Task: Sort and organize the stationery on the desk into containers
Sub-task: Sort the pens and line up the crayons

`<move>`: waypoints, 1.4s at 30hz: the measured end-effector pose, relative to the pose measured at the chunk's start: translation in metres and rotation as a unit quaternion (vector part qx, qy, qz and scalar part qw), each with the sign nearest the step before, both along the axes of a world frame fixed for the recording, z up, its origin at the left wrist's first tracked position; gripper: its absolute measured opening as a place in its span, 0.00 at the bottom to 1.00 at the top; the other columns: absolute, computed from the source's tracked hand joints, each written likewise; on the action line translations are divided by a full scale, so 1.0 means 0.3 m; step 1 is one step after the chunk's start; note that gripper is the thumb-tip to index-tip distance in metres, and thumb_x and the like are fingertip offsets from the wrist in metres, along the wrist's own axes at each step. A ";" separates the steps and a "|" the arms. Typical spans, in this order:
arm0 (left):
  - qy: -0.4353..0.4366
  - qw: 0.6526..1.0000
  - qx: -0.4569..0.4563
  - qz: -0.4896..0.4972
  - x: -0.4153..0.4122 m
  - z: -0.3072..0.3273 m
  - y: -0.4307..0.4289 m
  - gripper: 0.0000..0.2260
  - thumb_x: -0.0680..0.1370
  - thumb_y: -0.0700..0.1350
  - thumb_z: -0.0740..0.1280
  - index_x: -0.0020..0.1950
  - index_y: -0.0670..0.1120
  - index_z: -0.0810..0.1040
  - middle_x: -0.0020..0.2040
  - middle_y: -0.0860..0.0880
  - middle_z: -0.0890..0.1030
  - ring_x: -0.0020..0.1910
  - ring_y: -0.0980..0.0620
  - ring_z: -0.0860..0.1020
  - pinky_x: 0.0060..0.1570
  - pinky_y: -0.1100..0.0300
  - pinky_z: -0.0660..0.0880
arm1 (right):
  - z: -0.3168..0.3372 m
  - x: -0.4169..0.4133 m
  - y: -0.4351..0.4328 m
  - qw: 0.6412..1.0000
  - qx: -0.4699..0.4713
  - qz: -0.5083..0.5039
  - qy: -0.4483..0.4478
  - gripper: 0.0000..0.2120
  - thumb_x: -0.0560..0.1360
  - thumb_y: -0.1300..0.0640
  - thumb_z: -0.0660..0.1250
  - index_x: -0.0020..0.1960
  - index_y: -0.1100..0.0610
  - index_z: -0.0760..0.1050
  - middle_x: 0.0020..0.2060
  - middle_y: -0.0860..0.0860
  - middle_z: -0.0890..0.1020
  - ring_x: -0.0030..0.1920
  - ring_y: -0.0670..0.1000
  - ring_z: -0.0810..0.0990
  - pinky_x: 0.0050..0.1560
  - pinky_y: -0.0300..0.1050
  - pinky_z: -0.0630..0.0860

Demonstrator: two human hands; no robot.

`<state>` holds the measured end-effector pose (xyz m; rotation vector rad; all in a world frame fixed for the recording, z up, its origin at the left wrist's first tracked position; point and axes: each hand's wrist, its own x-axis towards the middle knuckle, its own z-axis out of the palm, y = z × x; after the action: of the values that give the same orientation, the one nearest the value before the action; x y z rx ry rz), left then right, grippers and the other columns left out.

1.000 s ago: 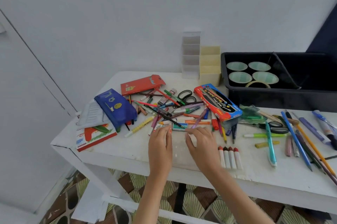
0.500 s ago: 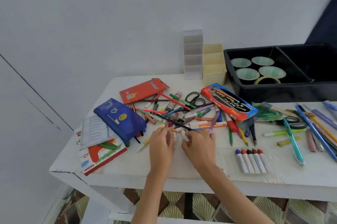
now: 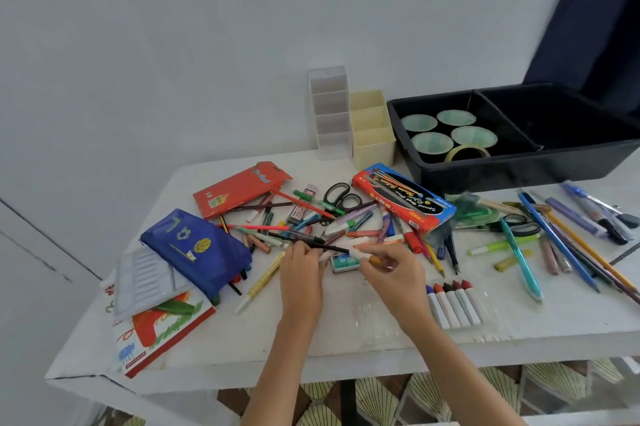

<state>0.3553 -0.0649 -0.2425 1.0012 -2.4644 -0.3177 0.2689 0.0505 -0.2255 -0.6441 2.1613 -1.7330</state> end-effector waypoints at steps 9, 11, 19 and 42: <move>0.006 0.999 0.014 -0.041 0.025 0.060 0.034 0.12 0.78 0.45 0.65 0.61 0.47 0.77 0.55 0.51 0.76 0.54 0.54 0.73 0.52 0.62 0.69 | 0.029 -0.006 0.075 0.986 -0.094 0.040 -0.134 0.07 0.73 0.62 0.70 0.47 0.53 0.83 0.38 0.51 0.81 0.38 0.49 0.77 0.37 0.33 0.74; 0.036 0.998 0.038 -0.045 0.030 0.079 0.051 0.11 0.77 0.44 0.66 0.60 0.46 0.77 0.52 0.51 0.77 0.51 0.54 0.74 0.49 0.63 0.70 | 0.037 -0.004 0.092 0.981 -0.104 0.053 -0.152 0.05 0.74 0.60 0.69 0.48 0.53 0.82 0.40 0.48 0.83 0.42 0.49 0.79 0.43 0.34 0.74; 0.183 0.958 0.215 -0.046 0.001 0.119 0.218 0.04 0.82 0.41 0.54 0.49 0.44 0.67 0.41 0.47 0.68 0.30 0.57 0.64 0.29 0.70 0.66 | 0.059 0.016 0.182 0.949 -0.174 0.097 -0.244 0.09 0.80 0.59 0.59 0.46 0.58 0.76 0.34 0.51 0.79 0.40 0.52 0.82 0.42 0.42 0.78; 0.332 0.902 0.271 -0.048 -0.010 0.028 0.473 0.06 0.75 0.40 0.69 0.51 0.47 0.80 0.47 0.53 0.81 0.46 0.61 0.78 0.46 0.70 0.74 | -0.020 -0.050 0.448 0.992 -0.110 -0.028 -0.060 0.09 0.72 0.61 0.71 0.51 0.52 0.81 0.38 0.47 0.84 0.38 0.44 0.80 0.42 0.34 0.77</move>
<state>0.3522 0.0770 -0.2341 0.7829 -1.8164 -1.2101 0.2538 0.1850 -0.2314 -0.5210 1.9417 -2.0049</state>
